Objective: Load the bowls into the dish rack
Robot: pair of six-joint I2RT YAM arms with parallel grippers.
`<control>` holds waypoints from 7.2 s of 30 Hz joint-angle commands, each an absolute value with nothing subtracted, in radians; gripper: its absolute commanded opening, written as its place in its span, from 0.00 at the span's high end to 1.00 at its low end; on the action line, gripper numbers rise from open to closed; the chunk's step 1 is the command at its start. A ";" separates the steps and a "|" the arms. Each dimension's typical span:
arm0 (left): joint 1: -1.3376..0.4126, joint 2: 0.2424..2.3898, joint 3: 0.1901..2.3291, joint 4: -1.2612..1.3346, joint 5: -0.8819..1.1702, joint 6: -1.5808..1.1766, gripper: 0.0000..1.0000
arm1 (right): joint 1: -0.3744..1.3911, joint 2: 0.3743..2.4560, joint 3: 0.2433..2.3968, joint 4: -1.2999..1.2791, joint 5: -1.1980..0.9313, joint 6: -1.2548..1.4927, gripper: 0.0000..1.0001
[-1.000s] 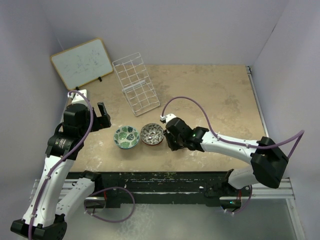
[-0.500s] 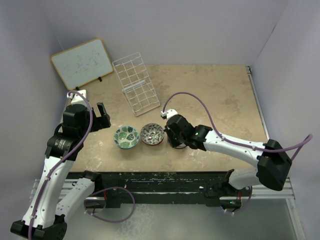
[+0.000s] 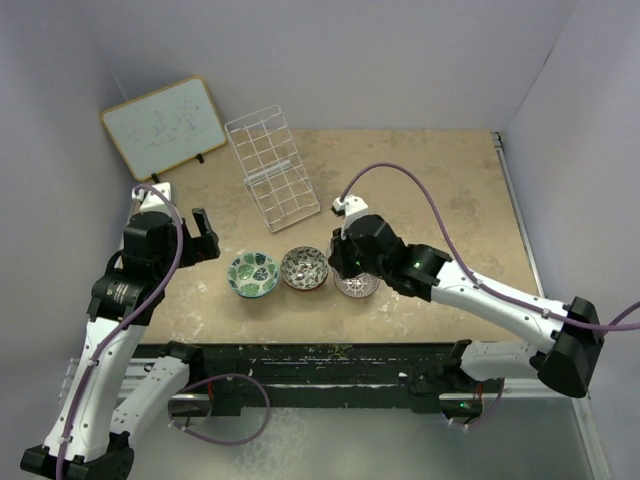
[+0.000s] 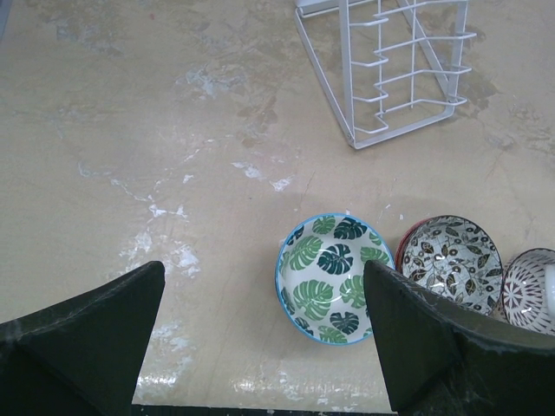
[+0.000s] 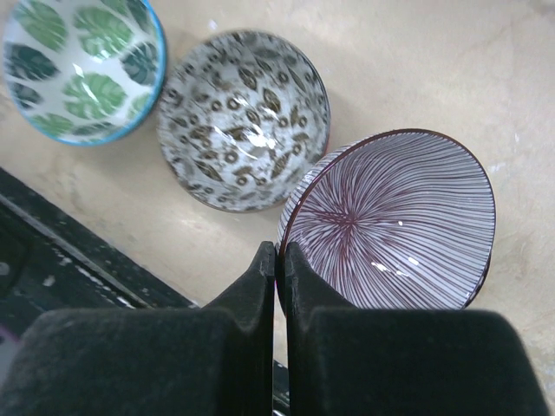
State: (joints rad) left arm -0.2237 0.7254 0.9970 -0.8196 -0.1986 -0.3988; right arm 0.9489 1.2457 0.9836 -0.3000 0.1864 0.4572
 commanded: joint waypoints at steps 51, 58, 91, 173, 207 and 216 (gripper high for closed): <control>-0.221 0.642 1.133 -0.910 -0.229 -0.362 0.01 | 0.651 1.986 1.162 1.116 -0.124 1.299 1.00; -0.221 0.646 1.125 -0.901 -0.236 -0.360 0.01 | 0.614 1.996 1.131 1.105 -0.106 1.319 1.00; -0.221 0.673 1.104 -0.859 -0.226 -0.341 0.01 | 0.428 2.121 1.208 1.488 -0.293 1.266 1.00; -0.220 0.662 1.136 -0.890 -0.182 -0.330 0.01 | 0.482 2.211 1.123 1.356 -0.067 1.637 0.35; -0.221 0.670 1.147 -0.891 -0.199 -0.321 0.01 | 0.462 1.945 0.899 1.086 -0.144 1.422 0.23; -0.221 0.668 1.133 -0.873 -0.172 -0.300 0.01 | 0.470 1.466 0.778 0.397 -0.032 0.956 0.22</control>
State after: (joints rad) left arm -0.2237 0.6685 1.1057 -0.9085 -0.1875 -0.3271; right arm 0.4637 1.6943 0.7815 0.7883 -0.1181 1.2541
